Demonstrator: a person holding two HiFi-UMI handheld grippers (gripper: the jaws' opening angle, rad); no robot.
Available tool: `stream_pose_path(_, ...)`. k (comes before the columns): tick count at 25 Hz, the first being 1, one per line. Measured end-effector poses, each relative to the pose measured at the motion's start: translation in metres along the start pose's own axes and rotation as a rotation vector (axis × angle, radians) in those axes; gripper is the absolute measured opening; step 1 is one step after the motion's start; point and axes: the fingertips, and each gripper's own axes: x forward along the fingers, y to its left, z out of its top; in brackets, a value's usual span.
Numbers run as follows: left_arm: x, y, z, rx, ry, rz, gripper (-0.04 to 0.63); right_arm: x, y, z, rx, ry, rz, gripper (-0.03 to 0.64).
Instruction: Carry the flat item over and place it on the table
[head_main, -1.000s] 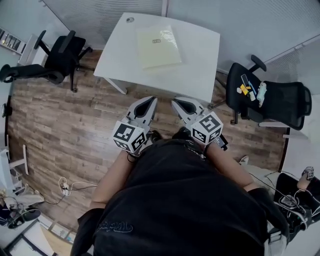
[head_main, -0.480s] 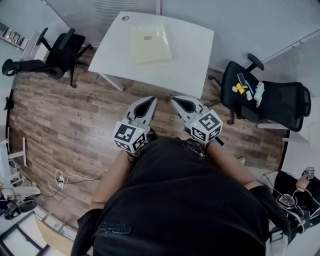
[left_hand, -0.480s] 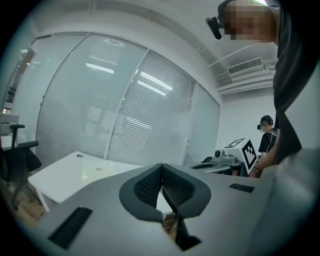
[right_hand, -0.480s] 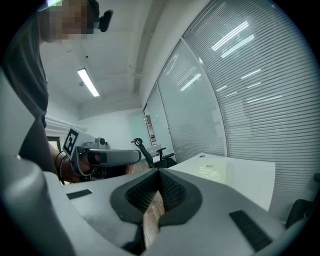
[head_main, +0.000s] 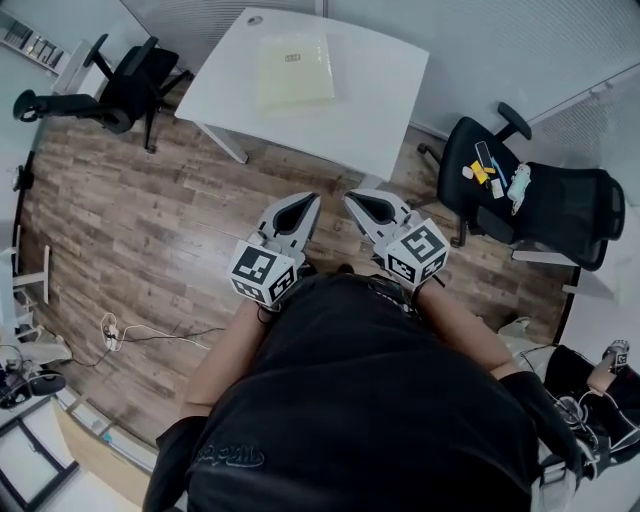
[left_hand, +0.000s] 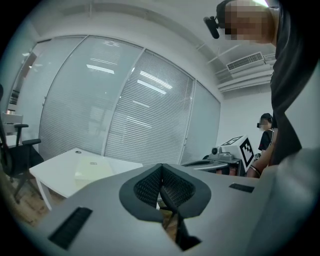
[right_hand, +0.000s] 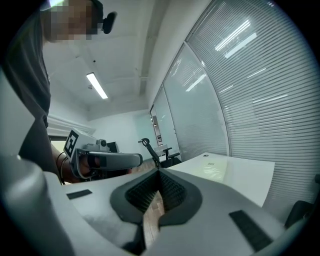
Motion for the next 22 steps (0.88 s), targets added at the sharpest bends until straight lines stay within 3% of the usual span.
stream_pose_path(9, -0.012, -0.049, -0.021, 0.016, 0.003, 0.013, 0.015, -0.047, 0.014, -0.024, 0.001, 0.025, 0.037, 0.021)
stream_pose_path(22, -0.031, -0.076, -0.038, 0.001, 0.018, 0.007, 0.015, -0.082, 0.031, -0.034, -0.007, 0.057, 0.085, 0.021)
